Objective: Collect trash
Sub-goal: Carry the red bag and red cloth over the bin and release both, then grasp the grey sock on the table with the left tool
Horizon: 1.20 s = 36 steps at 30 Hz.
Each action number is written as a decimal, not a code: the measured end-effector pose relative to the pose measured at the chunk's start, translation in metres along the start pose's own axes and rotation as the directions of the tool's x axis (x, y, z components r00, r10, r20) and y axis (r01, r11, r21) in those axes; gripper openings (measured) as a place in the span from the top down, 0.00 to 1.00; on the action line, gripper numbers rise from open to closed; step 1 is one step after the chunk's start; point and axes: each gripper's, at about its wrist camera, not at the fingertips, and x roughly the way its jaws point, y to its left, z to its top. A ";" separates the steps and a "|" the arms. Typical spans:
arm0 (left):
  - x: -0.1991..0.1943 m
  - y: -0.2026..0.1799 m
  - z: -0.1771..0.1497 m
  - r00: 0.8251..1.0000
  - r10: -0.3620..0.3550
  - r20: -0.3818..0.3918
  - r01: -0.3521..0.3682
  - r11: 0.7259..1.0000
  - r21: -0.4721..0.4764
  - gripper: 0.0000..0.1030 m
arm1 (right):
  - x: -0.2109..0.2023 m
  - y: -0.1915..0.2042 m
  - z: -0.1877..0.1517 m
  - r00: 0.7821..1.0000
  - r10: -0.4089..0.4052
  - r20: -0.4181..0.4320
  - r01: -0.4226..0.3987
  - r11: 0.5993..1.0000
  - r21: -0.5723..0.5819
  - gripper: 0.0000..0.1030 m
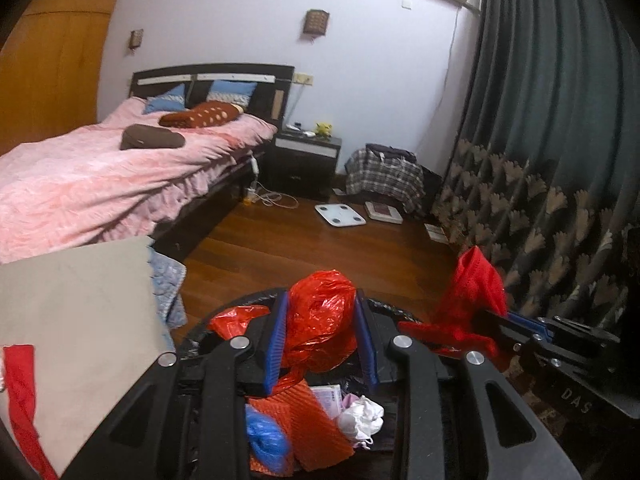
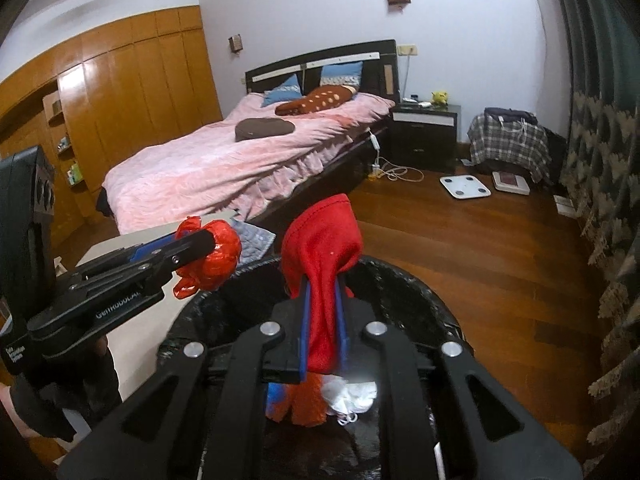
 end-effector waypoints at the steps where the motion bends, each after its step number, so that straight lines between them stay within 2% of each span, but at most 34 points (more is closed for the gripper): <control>1: 0.003 0.000 -0.001 1.000 -0.011 -0.010 0.011 1.000 -0.003 0.54 | 0.002 -0.004 -0.002 1.000 -0.009 -0.006 0.009 1.000 0.007 0.83; 2: 0.006 0.002 -0.001 0.999 -0.032 -0.023 0.032 0.999 -0.013 0.50 | 0.004 -0.003 -0.002 1.000 -0.011 -0.010 0.011 1.000 0.010 0.74; 3: 0.008 0.003 -0.001 0.999 -0.042 -0.031 0.041 0.999 -0.022 0.47 | 0.005 -0.006 -0.004 1.000 -0.022 -0.010 0.022 1.000 0.018 0.70; 6: 0.009 0.008 -0.002 0.998 -0.039 -0.042 0.037 0.999 -0.033 0.45 | 0.006 -0.012 -0.006 0.999 -0.035 -0.006 0.035 0.999 0.029 0.60; 9: 0.002 0.015 -0.002 0.999 -0.019 -0.032 0.018 0.999 -0.038 0.38 | 0.003 -0.013 -0.008 0.999 -0.053 0.009 0.053 0.998 0.039 0.44; 11: -0.005 0.021 -0.001 1.000 0.006 -0.017 -0.006 0.999 -0.035 0.30 | 0.000 -0.012 -0.008 0.997 -0.069 0.024 0.068 0.997 0.038 0.17; 12: -0.011 0.024 -0.001 1.000 0.019 -0.008 -0.019 0.999 -0.032 0.26 | -0.003 -0.009 -0.009 0.996 -0.086 0.039 0.085 0.996 0.035 0.10; 13: -0.015 0.027 -0.001 1.000 0.027 -0.001 -0.027 0.999 -0.030 0.23 | -0.004 -0.008 -0.009 0.995 -0.090 0.044 0.088 0.996 0.032 0.08; 18: -0.046 0.049 -0.004 0.995 0.101 0.025 -0.100 0.994 -0.044 0.12 | -0.004 0.005 -0.008 0.998 -0.061 0.030 0.060 0.998 0.015 0.05; 25: -0.090 0.093 -0.021 0.977 0.212 0.035 -0.209 0.975 -0.078 0.10 | 0.006 0.048 -0.007 1.000 0.011 0.014 -0.011 1.000 -0.005 0.05; 30: -0.122 0.129 -0.036 0.952 0.303 0.033 -0.297 0.948 -0.115 0.10 | 0.018 0.092 -0.009 0.996 0.084 -0.004 -0.084 0.996 -0.039 0.05; 36: -0.153 0.171 -0.057 0.911 0.412 0.021 -0.405 0.904 -0.139 0.10 | 0.028 0.145 -0.011 0.986 0.168 -0.019 -0.169 0.981 -0.095 0.05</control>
